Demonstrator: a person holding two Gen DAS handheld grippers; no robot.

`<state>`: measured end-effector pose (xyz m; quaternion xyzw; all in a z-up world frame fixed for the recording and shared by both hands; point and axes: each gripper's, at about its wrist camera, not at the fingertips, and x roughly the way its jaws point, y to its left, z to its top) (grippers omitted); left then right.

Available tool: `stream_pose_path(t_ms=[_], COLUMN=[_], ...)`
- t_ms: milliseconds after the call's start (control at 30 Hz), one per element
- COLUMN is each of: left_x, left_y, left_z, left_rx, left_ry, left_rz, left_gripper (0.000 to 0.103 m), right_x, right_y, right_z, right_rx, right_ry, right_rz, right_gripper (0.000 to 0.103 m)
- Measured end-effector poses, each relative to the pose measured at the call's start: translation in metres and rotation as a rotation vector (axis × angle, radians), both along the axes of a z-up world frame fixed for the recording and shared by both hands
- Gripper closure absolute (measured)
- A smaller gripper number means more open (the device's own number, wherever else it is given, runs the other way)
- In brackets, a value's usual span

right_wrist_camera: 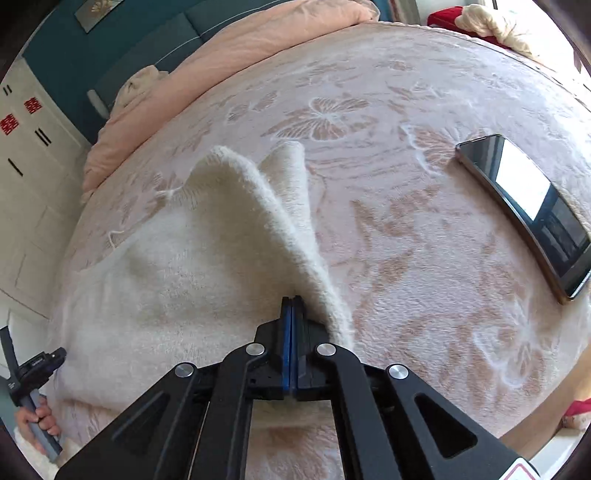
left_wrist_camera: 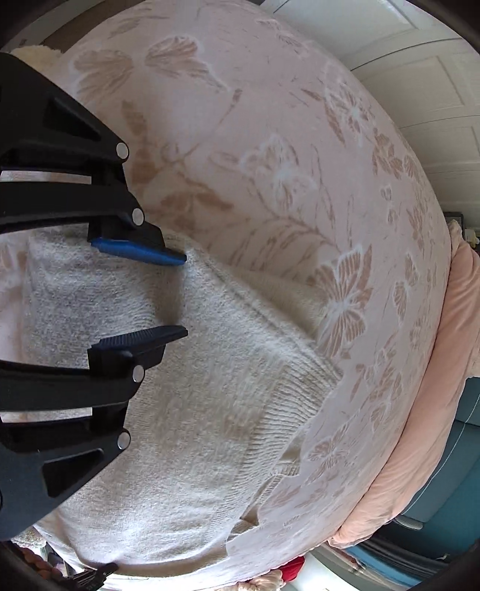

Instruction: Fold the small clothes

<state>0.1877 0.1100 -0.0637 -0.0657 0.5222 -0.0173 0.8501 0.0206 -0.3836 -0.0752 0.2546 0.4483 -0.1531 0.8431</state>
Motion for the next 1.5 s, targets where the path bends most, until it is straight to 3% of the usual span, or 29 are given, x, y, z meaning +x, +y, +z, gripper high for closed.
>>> stream_pose_path(t_ms=[33, 67, 133, 200, 300, 367, 433, 500, 600, 700, 767, 867, 967, 1000, 1033, 1067, 1133, 1167, 1267, 1367, 1433, 1467, 1500], left_x=[0.002, 0.003, 0.011, 0.026, 0.050, 0.062, 0.067, 0.067, 0.067, 0.065, 0.067, 0.076, 0.094, 0.101, 0.107, 0.112, 0.118, 0.119, 0.129, 0.138, 0.138, 0.137, 0.135], left_y=[-0.005, -0.011, -0.035, -0.067, -0.103, -0.101, -0.089, -0.083, -0.081, -0.083, -0.083, -0.074, -0.063, -0.061, -0.059, -0.059, -0.059, -0.059, -0.057, -0.061, -0.070, -0.070, -0.067], left_z=[0.006, 0.015, 0.030, 0.033, 0.011, -0.010, -0.015, -0.012, -0.010, -0.004, 0.002, 0.012, 0.009, 0.004, -0.001, -0.006, -0.006, -0.003, -0.007, -0.027, -0.028, -0.025, -0.019], left_rx=[-0.018, -0.061, -0.141, -0.102, 0.019, 0.058, 0.005, 0.015, 0.027, 0.036, 0.042, 0.062, 0.078, 0.072, 0.066, 0.082, 0.093, 0.100, 0.122, 0.174, 0.235, 0.234, 0.208], left_ry=[-0.001, -0.017, -0.045, -0.033, 0.009, 0.064, 0.067, 0.065, 0.065, 0.057, 0.040, 0.010, 0.022, 0.042, 0.060, 0.079, 0.084, 0.072, 0.079, 0.114, 0.099, 0.103, 0.104], left_rz=[0.015, 0.031, 0.004, -0.042, -0.106, -0.096, -0.092, -0.099, -0.115, -0.113, -0.109, -0.062, -0.045, -0.052, -0.066, -0.079, -0.099, -0.102, -0.097, -0.099, -0.120, -0.117, -0.106], left_gripper=[0.071, 0.069, 0.064, 0.059, 0.058, 0.056, 0.055, 0.055, 0.056, 0.057, 0.053, 0.033, 0.029, 0.029, 0.040, 0.065, 0.088, 0.091, 0.092, 0.092, 0.092, 0.092, 0.092], right_x=[0.007, 0.018, 0.051, 0.095, 0.148, 0.161, 0.151, 0.127, 0.107, 0.108, 0.115, 0.138, 0.163, 0.168, 0.172, 0.173, 0.171, 0.166, 0.156, 0.168, 0.168, 0.168, 0.165], right_y=[0.008, 0.018, 0.045, 0.075, 0.100, 0.083, 0.043, -0.004, -0.024, 0.002, 0.008, -0.001, -0.004, -0.002, 0.002, 0.008, 0.015, 0.015, -0.010, -0.037, -0.030, -0.027, -0.023], right_z=[0.011, 0.022, 0.038, 0.044, 0.026, 0.008, -0.009, -0.020, -0.004, 0.025, 0.036, 0.029, 0.001, -0.007, -0.011, -0.010, 0.005, 0.019, 0.032, -0.027, -0.020, -0.010, 0.001], right_rx=[-0.051, -0.046, 0.000, 0.000, -0.051, -0.070, -0.095, -0.025, -0.007, -0.118, -0.154, -0.146, -0.109, -0.113, -0.124, -0.115, -0.094, -0.112, -0.136, -0.084, -0.150, -0.129, -0.098], right_ry=[-0.001, -0.040, -0.101, -0.105, -0.040, 0.014, 0.053, 0.014, 0.014, -0.003, -0.036, -0.018, 0.099, 0.127, 0.137, 0.115, 0.061, 0.012, -0.047, 0.152, 0.126, 0.114, 0.086], right_rz=[0.000, 0.027, 0.102, 0.198, 0.285, 0.225, 0.106, 0.030, -0.013, 0.069, 0.089, 0.073, 0.096, 0.108, 0.122, 0.151, 0.177, 0.177, 0.095, 0.065, 0.083, 0.067, 0.056], right_gripper=[0.099, 0.093, 0.093, 0.093, 0.095, 0.098, 0.103, 0.103, 0.103, 0.087, 0.045, 0.041, 0.041, 0.040, 0.056, 0.095, 0.096, 0.096, 0.097, 0.097, 0.093, 0.085, 0.084])
